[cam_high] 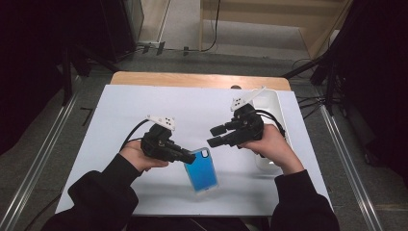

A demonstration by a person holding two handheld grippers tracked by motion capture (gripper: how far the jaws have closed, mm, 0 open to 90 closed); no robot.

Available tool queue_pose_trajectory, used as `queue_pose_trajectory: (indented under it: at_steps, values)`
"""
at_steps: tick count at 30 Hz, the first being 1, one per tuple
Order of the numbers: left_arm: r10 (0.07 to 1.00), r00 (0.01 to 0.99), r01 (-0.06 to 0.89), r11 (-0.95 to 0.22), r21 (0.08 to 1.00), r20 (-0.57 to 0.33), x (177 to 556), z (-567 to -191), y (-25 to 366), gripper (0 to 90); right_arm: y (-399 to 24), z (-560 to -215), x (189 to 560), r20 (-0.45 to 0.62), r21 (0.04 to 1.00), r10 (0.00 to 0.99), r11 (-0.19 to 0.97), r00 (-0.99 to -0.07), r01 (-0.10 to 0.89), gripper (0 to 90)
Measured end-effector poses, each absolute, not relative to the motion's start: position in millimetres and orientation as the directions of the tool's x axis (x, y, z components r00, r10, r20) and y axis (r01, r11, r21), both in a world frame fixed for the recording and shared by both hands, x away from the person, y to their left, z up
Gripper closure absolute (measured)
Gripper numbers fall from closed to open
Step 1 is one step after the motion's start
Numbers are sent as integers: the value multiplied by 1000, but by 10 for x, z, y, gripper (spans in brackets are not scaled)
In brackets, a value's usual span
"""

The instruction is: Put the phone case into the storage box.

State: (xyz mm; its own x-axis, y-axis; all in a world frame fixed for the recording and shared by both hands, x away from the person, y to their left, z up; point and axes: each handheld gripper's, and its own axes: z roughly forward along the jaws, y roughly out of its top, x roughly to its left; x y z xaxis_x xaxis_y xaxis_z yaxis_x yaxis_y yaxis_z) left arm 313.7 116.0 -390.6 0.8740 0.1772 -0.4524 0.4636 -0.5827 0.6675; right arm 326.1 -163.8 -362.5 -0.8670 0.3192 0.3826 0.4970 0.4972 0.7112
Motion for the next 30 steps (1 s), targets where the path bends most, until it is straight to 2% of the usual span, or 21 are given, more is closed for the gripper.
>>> queue_pose_trajectory:
  at_steps: [3, 7, 10, 13, 15, 16, 17, 25, 30]
  values:
    - [188, 869, 475, -576, 665, -458, 3140, -3877, 1179, 793, -1654, -3635, 3256, 329, 739, 384, 465, -863, 489, 409]
    - [207, 860, 494, -564, 662, -466, 3145, -3839, 1205, 793, -1657, -3672, 3249, 303, 762, 433, 425, -849, 489, 339]
    - [225, 848, 517, -553, 654, -480, 3156, -3812, 1226, 792, -1659, -3711, 3244, 302, 770, 476, 389, -826, 506, 250]
    - [236, 845, 524, -542, 656, -480, 3161, -3796, 1244, 792, -1665, -3759, 3245, 298, 778, 501, 366, -813, 511, 211]
    - [244, 843, 528, -539, 656, -479, 3168, -3789, 1260, 792, -1675, -3805, 3253, 292, 775, 515, 366, -806, 515, 150]
    - [250, 843, 529, -540, 654, -476, 3169, -3786, 1265, 792, -1681, -3827, 3255, 292, 773, 521, 365, -802, 519, 56]
    - [254, 839, 536, -535, 654, -481, 3172, -3781, 1273, 792, -1682, -3847, 3259, 293, 772, 530, 360, -796, 524, 0]
    - [292, 825, 562, -511, 650, -484, 3195, -3739, 1335, 792, -1689, -4016, 3166, 270, 753, 591, 362, -760, 550, 0]
    - [324, 817, 576, -498, 648, -477, 3219, -3715, 1382, 792, -1692, -4084, 3105, 283, 762, 613, 324, -738, 561, 0]
